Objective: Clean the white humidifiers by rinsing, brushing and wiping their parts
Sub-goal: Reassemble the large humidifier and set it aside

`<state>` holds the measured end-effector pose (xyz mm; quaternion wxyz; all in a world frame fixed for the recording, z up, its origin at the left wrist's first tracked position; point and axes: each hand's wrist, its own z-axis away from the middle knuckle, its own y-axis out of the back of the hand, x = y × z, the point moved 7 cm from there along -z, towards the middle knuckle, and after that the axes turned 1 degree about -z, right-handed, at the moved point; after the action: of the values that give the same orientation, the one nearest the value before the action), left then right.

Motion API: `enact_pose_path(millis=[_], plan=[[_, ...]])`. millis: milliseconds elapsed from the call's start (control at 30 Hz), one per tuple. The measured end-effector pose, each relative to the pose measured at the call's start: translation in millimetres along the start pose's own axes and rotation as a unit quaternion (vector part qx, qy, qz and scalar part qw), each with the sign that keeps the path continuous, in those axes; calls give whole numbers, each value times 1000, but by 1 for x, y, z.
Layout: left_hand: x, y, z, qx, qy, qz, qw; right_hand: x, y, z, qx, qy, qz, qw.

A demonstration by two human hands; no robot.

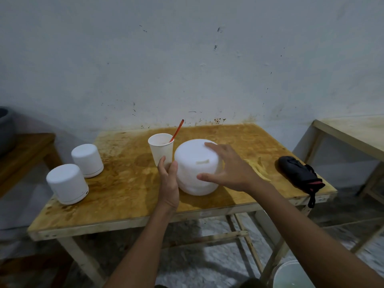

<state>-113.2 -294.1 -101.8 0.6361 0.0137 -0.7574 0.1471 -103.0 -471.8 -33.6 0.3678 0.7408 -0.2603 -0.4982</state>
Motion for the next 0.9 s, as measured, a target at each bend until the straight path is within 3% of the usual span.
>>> enact_pose_path(millis=[467,633,900], plan=[[5,1,3,-11,8,-61,998,11,-21,8,0,-10,-3,1000],[7,0,4,-13,13,-61,998,11,-16,3,0,-56,-140,989],[8,-3,5,-16,11,-64,998,18,-30,-2,42,-61,-172,982]])
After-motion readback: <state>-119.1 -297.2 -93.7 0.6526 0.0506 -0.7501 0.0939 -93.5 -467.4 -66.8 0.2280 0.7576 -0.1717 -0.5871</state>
